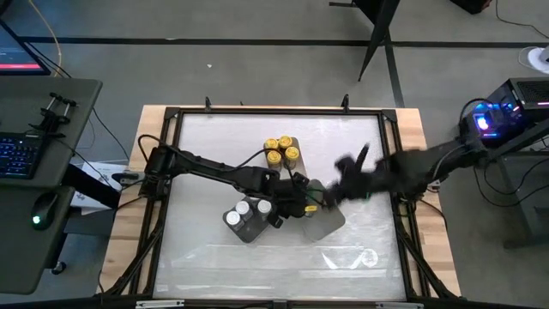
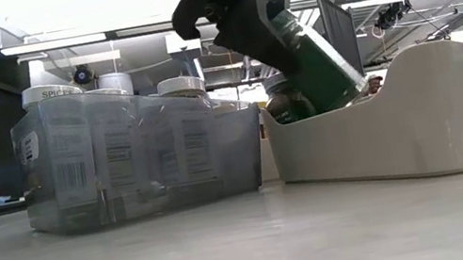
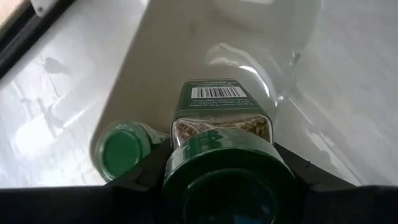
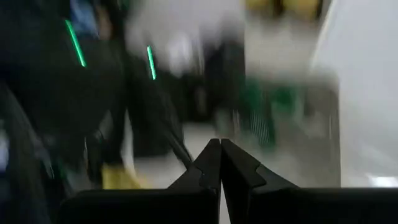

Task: Sort spices by type
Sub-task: Put the green seasoning bottle into the gray bin

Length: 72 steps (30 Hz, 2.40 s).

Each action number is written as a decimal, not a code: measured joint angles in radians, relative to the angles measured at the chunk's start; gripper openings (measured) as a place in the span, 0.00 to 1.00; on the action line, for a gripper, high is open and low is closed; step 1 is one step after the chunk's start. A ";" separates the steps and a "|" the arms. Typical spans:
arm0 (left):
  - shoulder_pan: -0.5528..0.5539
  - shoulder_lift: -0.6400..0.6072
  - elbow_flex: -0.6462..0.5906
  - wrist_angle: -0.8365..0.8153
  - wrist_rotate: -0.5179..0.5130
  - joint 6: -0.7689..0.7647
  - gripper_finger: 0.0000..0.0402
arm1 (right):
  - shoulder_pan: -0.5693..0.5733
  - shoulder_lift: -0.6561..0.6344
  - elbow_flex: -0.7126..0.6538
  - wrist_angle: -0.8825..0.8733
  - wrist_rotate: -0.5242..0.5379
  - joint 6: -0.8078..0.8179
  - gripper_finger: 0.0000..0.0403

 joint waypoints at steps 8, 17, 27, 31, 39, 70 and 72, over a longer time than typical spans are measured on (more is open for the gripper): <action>0.003 0.000 -0.001 -0.004 -0.009 0.000 0.41 | 0.173 0.164 -0.001 -0.170 -0.055 0.205 0.00; 0.001 0.006 -0.001 -0.005 0.028 0.002 0.41 | 0.115 0.354 -0.003 -0.071 -0.019 0.194 0.00; 0.000 0.006 -0.001 -0.074 0.019 0.016 0.46 | 0.267 0.195 -0.180 0.148 0.103 0.362 0.00; 0.000 0.006 -0.001 -0.069 0.018 0.011 0.44 | 0.397 0.080 -0.352 0.224 0.275 0.637 0.00; 0.001 0.006 -0.001 -0.057 0.025 0.011 0.45 | 0.342 0.108 -0.652 0.791 0.407 0.709 0.00; 0.002 0.008 0.000 0.002 0.099 -0.096 0.60 | 0.105 0.171 -0.653 0.827 0.199 0.505 0.00; 0.002 0.007 0.000 -0.002 0.100 -0.102 0.62 | 0.102 0.184 -0.653 0.840 0.196 0.519 0.00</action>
